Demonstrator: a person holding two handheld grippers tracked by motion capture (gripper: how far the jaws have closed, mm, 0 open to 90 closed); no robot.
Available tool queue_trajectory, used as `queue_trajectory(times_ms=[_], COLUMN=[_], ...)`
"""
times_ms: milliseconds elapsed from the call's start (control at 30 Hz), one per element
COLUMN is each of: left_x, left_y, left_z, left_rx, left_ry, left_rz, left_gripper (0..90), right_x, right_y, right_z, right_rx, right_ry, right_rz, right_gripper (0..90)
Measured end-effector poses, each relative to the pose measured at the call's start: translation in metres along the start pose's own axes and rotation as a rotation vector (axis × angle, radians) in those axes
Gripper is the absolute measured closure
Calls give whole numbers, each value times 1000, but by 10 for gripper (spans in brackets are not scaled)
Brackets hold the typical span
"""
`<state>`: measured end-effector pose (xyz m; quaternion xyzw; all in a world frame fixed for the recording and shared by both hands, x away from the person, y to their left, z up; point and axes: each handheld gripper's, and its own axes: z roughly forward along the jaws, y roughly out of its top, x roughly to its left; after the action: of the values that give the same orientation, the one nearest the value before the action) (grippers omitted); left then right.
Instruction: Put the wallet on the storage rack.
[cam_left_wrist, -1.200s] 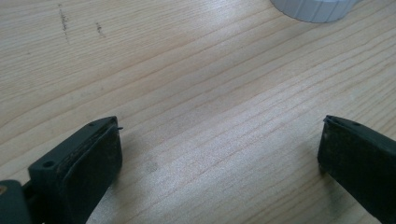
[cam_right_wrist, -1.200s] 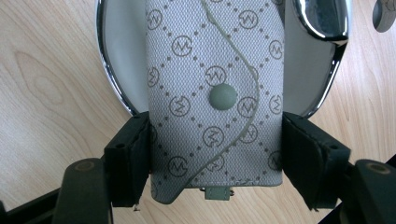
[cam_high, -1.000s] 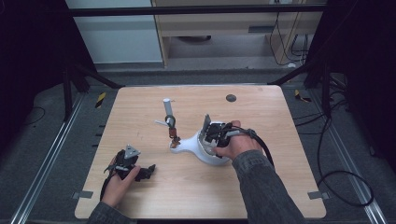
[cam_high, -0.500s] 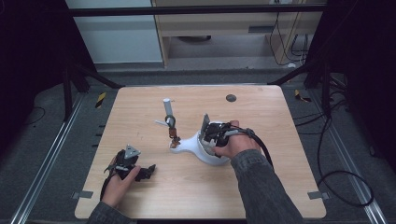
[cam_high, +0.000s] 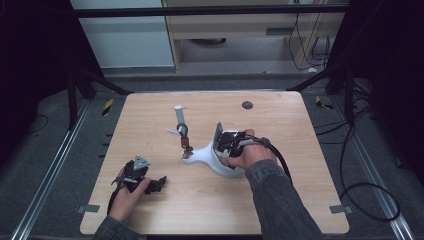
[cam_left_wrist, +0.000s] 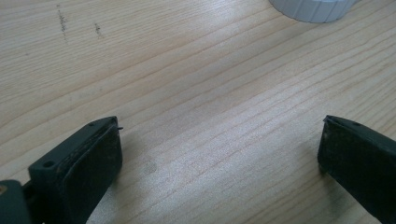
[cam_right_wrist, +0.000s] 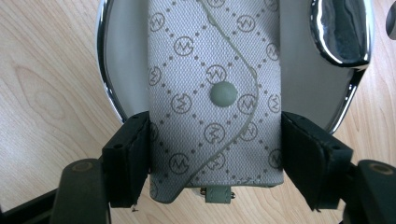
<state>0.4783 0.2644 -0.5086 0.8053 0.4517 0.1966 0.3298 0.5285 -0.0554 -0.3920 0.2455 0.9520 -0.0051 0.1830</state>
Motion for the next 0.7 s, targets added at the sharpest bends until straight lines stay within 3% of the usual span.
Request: queue_trajectory(times_ms=[200,700], left_x=[0,0], left_y=[0,0], left_z=[0,0], left_rx=[-1,-1], left_ry=[0,0], left_rz=[0,0], left_gripper=[0,0], right_x=[0,-1], right_y=[1,0], right_z=[-4,-6], right_rx=[-27,-44], right_ry=[4,12], right_rz=[16,34], right_gripper=[221,208])
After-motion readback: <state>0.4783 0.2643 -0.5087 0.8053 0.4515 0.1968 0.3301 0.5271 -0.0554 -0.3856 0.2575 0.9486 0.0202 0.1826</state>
